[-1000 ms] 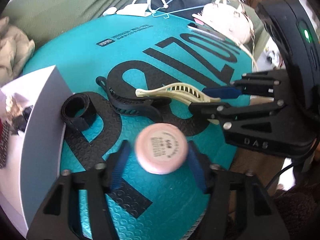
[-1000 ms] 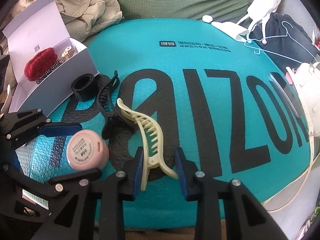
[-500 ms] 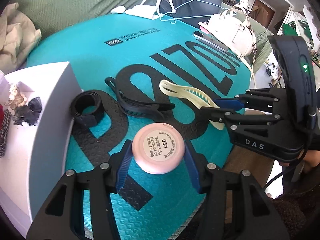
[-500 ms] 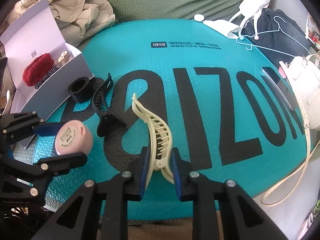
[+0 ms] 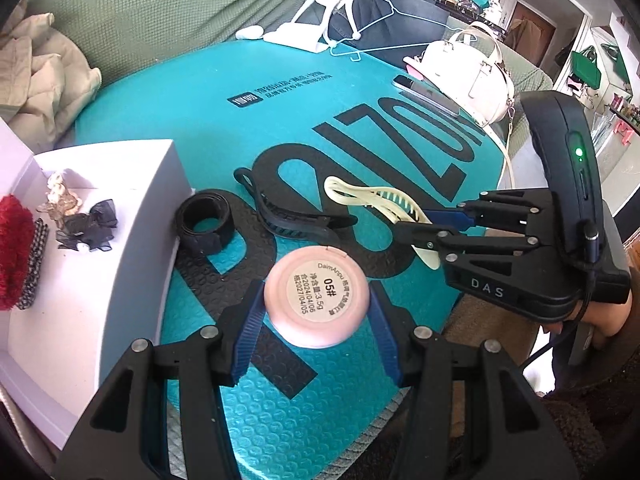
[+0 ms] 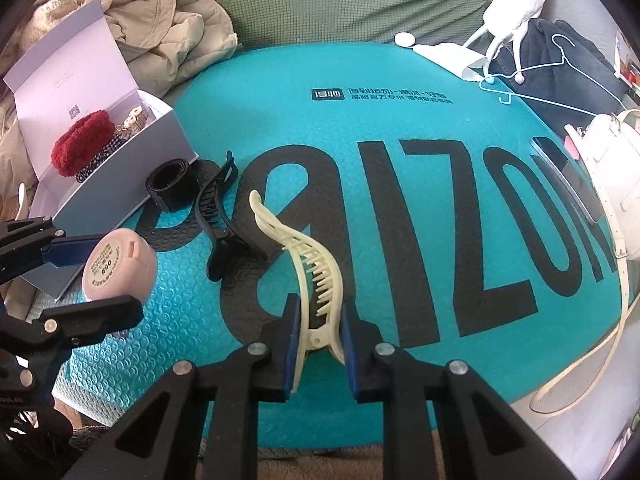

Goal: Organize objects
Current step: 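Lift the pink compact with the left tool while the right tool carries the cream claw clip to the box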

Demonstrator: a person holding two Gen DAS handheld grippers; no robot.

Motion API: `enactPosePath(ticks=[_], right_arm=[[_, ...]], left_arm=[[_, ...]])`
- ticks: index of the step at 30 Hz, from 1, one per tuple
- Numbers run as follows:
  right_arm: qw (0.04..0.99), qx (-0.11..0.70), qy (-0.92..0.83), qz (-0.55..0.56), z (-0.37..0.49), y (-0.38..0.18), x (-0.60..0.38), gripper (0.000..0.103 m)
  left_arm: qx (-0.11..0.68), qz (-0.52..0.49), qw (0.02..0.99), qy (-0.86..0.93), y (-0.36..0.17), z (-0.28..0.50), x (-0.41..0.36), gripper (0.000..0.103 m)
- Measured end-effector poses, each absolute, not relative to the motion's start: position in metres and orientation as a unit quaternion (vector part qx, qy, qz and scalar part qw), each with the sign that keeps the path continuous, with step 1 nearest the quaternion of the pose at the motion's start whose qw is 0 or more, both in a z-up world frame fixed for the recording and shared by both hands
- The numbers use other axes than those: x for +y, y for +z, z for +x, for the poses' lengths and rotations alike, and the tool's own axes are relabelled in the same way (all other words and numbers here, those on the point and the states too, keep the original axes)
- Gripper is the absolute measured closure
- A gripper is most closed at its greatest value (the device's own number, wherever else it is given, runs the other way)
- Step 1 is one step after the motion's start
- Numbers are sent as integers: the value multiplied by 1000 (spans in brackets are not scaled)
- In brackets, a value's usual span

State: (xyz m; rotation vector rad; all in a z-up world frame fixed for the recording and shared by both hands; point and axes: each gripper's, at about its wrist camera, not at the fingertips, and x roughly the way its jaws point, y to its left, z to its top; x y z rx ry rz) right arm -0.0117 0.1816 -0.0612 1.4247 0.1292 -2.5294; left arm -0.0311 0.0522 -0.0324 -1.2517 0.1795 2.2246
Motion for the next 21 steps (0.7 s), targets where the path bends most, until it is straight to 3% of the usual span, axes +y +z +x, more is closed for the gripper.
enactPosePath(ticks=[21], right_arm=[[179, 71, -865, 464, -5, -21, 140, 85]], left_arm=[[70, -450, 238, 858, 16, -17, 7, 54]])
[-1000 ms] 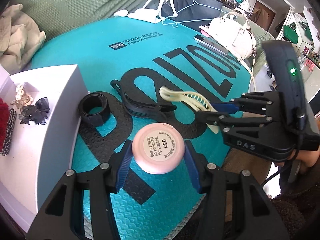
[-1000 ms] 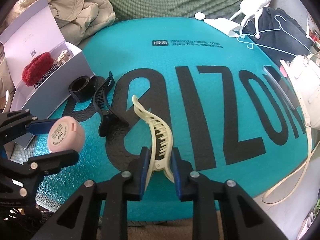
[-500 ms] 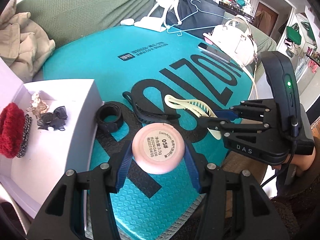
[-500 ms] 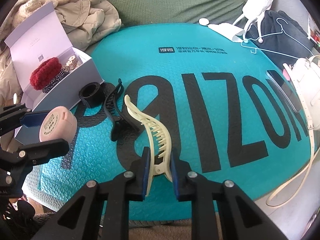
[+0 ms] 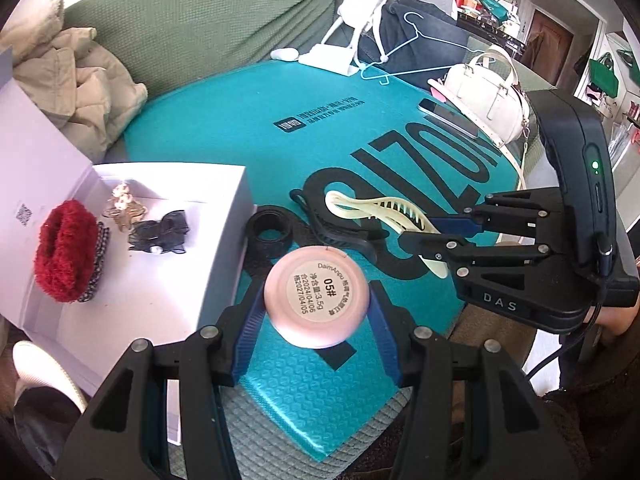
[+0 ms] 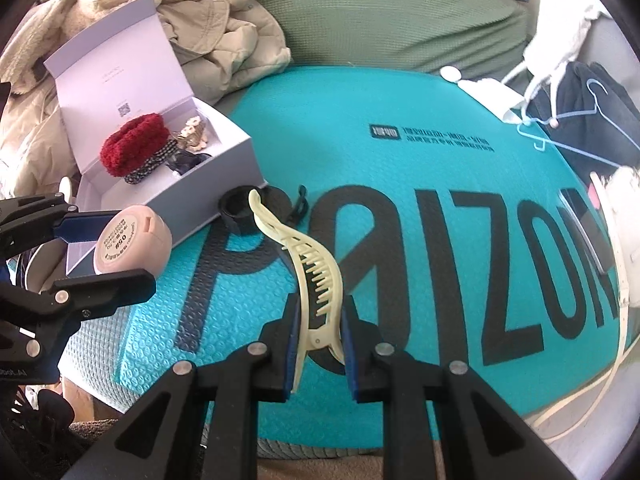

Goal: Organize objects
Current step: 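Lift the pink compact with the left tool while the right tool carries the cream claw clip to the box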

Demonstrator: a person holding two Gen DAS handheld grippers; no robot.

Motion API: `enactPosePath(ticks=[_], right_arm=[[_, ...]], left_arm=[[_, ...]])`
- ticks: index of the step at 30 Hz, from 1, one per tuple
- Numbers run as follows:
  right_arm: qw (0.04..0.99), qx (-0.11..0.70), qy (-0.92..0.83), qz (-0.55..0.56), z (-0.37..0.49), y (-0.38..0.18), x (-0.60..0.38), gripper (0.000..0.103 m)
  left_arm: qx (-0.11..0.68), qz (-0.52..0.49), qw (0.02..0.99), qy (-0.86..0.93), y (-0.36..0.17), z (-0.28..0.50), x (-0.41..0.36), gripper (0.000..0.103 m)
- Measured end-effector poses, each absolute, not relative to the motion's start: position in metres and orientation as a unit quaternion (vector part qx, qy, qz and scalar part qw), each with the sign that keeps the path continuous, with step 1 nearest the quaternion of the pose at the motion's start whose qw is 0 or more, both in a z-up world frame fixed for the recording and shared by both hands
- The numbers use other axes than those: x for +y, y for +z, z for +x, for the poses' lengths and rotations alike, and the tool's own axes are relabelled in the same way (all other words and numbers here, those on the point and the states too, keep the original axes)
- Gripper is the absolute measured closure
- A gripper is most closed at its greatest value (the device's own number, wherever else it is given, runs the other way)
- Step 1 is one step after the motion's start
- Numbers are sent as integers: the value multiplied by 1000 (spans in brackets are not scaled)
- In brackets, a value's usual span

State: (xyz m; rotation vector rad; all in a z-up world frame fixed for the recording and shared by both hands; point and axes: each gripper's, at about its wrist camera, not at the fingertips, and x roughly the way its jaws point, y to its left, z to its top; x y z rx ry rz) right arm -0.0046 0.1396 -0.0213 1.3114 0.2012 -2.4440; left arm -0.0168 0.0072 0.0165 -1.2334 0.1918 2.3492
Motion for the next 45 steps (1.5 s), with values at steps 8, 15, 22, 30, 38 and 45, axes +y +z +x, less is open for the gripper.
enactPosePath(ticks=[8, 15, 22, 30, 38, 45], right_arm=[[224, 110, -861, 442, -4, 0, 105, 85], [261, 139, -856, 423, 1, 13, 73, 85], [295, 165, -847, 411, 1, 21, 45, 84], [322, 181, -838, 402, -8, 25, 17, 85], [336, 184, -834, 396, -26, 29, -3, 85], [340, 183, -833, 397, -45, 28, -15, 85]], left_arm=[[59, -445, 207, 869, 35, -8, -22, 54], [45, -438, 180, 880, 48, -1, -43, 54], [33, -438, 146, 886, 49, 3, -64, 54], [24, -440, 118, 890, 47, -5, -90, 54], [24, -439, 98, 893, 47, -27, -110, 54], [27, -445, 91, 891, 42, -49, -119, 54]])
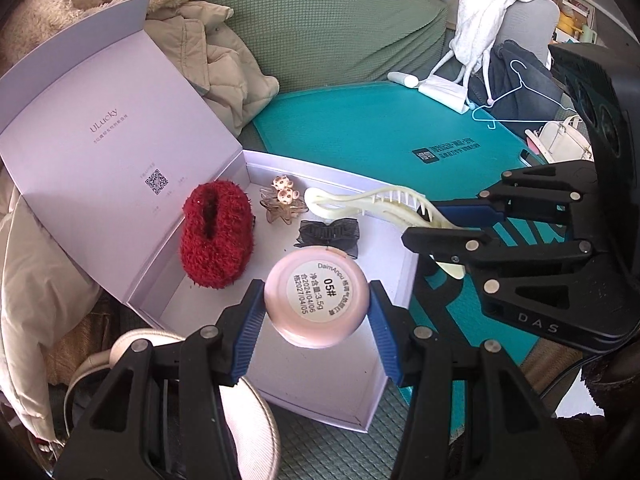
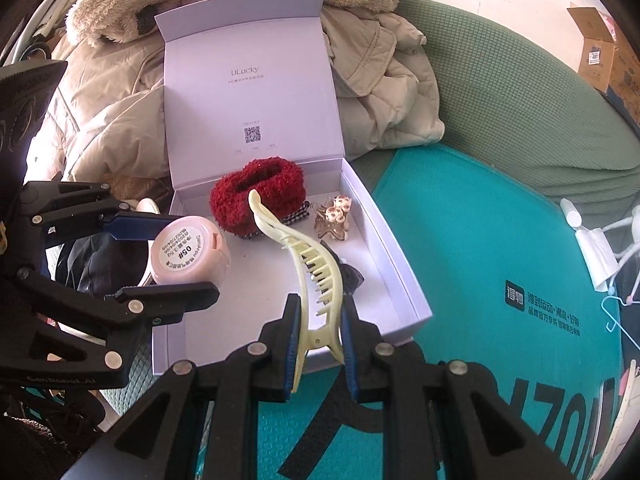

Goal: Organize objects
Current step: 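Lift the pink compact with the left tool while the right tool carries the cream claw clip to the box, then lower the pink compact into the box with the left tool while the right tool releases the claw clip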

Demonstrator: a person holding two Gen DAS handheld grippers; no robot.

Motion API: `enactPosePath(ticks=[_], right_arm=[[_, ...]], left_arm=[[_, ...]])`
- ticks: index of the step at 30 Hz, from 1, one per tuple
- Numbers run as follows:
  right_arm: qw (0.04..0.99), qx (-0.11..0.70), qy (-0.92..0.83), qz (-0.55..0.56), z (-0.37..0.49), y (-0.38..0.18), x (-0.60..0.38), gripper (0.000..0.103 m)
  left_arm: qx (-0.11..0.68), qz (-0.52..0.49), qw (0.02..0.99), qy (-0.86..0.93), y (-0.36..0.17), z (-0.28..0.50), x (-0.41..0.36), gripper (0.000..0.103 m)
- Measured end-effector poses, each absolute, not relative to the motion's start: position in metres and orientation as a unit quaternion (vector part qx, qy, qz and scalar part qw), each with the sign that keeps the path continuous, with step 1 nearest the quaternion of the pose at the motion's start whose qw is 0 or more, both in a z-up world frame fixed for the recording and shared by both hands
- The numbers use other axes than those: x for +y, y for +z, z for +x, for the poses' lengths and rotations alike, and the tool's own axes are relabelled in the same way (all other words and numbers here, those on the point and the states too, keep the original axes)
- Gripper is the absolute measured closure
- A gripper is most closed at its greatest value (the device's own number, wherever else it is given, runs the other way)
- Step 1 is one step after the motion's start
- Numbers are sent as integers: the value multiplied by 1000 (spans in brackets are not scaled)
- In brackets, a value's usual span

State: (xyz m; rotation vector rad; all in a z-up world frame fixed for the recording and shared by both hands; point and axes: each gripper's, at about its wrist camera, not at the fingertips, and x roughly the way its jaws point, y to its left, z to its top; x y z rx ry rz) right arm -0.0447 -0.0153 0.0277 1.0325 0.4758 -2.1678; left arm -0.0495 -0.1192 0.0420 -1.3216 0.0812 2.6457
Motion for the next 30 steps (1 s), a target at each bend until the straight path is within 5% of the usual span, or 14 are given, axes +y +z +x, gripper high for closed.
enactPosePath(ticks=[30], right_arm=[[351, 151, -806, 452, -116, -23, -49, 85]], left_arm=[[15, -491, 56, 869, -17, -145, -148, 54]])
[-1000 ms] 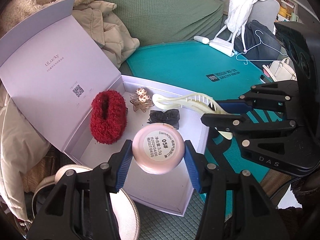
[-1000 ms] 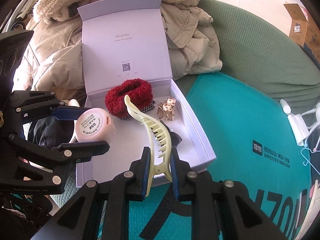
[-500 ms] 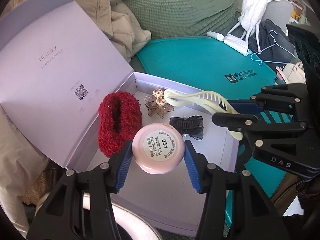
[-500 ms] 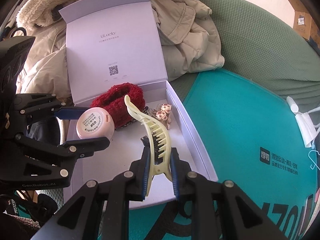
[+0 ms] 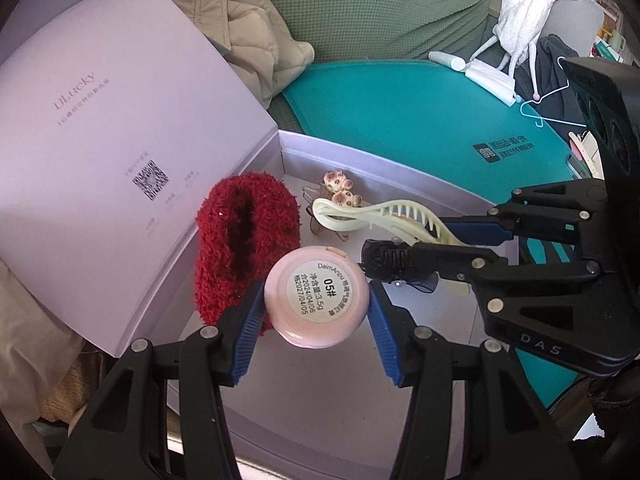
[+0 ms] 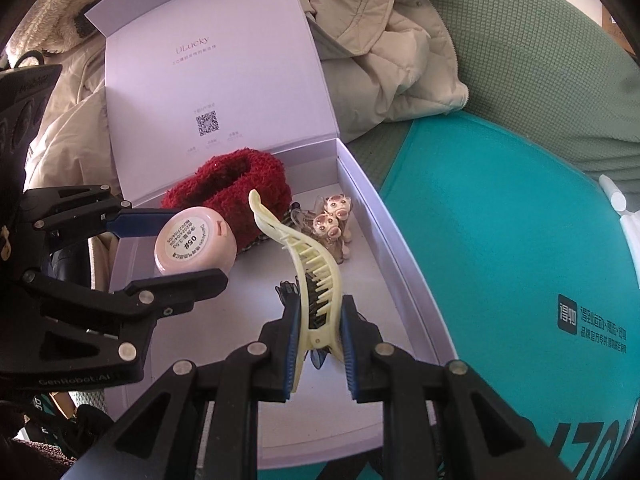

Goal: Organize objects
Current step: 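Lower the pink compact into the box with the left tool while the right tool releases the claw clip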

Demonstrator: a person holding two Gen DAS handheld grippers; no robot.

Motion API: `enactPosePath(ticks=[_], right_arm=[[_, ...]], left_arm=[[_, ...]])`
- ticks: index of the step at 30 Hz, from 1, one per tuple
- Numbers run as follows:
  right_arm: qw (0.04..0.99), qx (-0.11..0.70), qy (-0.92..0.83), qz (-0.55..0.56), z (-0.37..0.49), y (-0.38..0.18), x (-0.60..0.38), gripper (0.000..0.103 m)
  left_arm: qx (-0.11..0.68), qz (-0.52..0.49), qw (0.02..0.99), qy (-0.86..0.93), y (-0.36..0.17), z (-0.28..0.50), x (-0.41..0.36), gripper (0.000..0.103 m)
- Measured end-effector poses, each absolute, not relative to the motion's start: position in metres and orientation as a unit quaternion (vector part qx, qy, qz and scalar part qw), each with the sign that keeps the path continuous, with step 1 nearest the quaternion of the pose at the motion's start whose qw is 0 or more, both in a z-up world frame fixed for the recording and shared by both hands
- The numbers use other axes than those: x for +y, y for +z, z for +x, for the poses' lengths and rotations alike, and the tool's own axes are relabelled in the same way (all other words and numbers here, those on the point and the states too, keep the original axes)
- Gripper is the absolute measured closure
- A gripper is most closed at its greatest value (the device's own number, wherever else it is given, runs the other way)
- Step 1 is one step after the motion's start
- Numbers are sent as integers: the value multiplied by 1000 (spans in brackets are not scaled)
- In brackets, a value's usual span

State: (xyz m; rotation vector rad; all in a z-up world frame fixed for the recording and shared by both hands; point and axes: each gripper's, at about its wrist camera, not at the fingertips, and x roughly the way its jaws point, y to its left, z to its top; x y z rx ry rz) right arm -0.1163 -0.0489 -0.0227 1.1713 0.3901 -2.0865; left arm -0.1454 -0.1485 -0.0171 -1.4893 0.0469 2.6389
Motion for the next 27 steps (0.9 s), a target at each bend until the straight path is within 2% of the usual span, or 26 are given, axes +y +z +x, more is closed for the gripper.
enactPosePath(ticks=[11, 27], right_arm=[[348, 149, -797, 470, -127, -38, -53, 85], [338, 162, -795, 478, -132, -44, -60, 84]], left_arm=[[-26, -531, 60, 845, -44, -159, -156, 54], [-10, -556, 36, 830, -60, -167, -145, 54]])
